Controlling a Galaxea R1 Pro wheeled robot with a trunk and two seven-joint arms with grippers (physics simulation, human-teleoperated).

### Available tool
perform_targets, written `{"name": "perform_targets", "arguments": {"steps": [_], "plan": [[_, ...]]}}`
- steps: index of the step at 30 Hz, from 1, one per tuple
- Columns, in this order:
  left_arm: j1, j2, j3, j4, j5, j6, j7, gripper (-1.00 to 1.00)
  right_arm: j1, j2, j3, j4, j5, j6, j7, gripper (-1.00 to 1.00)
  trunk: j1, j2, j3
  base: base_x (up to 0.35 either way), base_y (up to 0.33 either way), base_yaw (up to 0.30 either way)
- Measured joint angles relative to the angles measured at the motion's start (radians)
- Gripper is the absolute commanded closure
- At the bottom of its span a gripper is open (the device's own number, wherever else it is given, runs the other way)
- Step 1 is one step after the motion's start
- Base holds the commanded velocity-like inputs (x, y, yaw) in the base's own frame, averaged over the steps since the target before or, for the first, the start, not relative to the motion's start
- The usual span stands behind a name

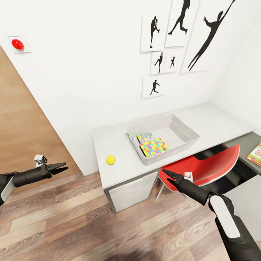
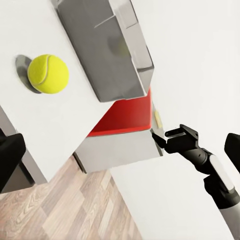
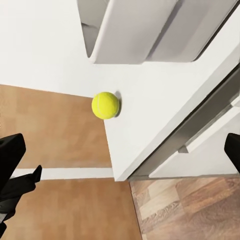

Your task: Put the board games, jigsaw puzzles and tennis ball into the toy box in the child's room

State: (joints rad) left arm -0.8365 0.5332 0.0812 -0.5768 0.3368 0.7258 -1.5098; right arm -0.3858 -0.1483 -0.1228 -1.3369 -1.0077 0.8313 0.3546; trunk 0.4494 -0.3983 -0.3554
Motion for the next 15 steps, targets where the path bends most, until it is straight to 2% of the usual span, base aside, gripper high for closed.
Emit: {"name": "perform_targets", "arguments": {"steps": [5, 15], "plan": [[0.001, 0.0, -0.001, 0.0, 0.0, 0.0, -0.001, -1.0, 0.0, -0.004, 0.0, 0.0, 0.0, -0.03, 0.001, -1.0, 0.0, 0.0, 0.008, -0.032, 0.0, 0.0], [0.001, 0.0, -0.001, 0.0, 0.0, 0.0, 0.0, -1.0, 0.001, -0.005, 0.003, -0.001, 0.001, -0.04, 0.001, -1.0, 0.0, 0.0, 0.025, -0.011, 0.0, 0.0]]}}
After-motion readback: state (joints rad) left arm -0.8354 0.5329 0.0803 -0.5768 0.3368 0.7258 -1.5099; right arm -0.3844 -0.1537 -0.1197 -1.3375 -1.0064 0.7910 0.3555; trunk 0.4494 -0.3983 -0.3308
